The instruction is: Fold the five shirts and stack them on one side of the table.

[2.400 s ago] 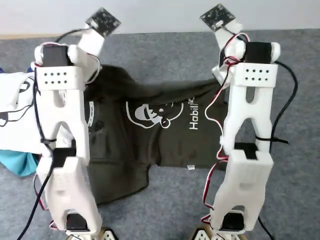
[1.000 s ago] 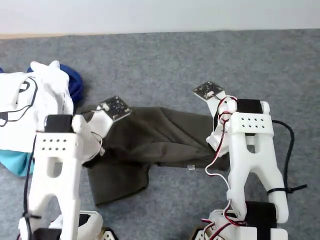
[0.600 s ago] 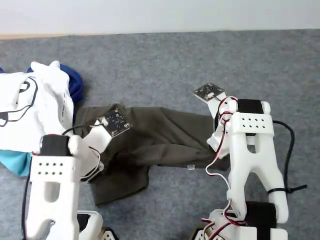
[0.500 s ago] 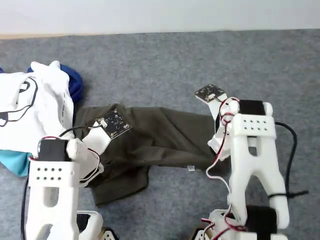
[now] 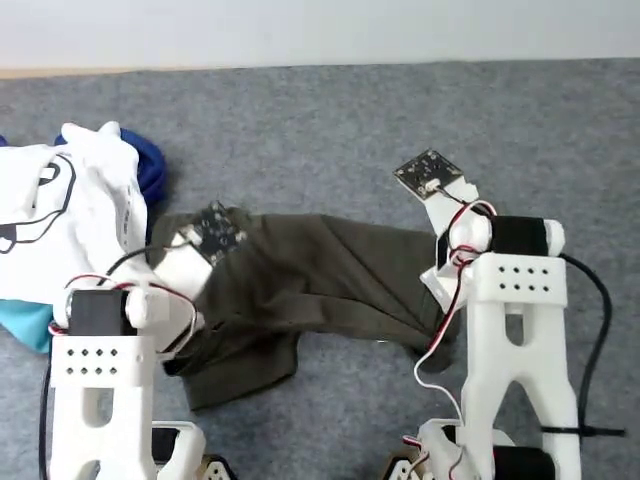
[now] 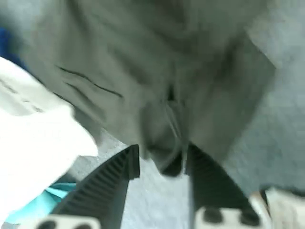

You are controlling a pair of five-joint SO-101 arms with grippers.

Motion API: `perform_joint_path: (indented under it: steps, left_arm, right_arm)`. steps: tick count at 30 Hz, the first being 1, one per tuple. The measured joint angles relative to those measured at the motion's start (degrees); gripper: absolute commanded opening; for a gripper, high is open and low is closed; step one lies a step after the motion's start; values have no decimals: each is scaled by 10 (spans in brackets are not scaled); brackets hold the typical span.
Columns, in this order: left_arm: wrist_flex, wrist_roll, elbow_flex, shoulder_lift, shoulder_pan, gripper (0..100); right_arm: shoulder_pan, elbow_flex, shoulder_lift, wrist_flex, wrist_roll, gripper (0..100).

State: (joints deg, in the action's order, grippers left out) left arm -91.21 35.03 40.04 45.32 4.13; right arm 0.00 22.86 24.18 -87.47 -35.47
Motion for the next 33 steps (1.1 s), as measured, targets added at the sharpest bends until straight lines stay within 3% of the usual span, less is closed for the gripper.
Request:
perform_joint_path:
  steps: [5, 12, 17, 20, 24, 33]
  left_arm:
    - [56, -33, 0, 0, 0, 5]
    - [63, -76, 0, 0, 0, 5]
    - [63, -105, 0, 0, 0, 5]
    - [63, -113, 0, 0, 0, 5]
    - [63, -121, 0, 0, 0, 5]
    - [63, -121, 0, 0, 0, 5]
  right_arm:
    - [-1, 0, -38, 59, 40, 9]
    - [0, 0, -93, 112, 118, 17]
    - [-1, 0, -120, 114, 182, 125]
    - [-3, -8, -135, 114, 258, 172]
    - [-3, -44, -171, 114, 361, 143]
    - [-11, -139, -319, 118, 447, 132]
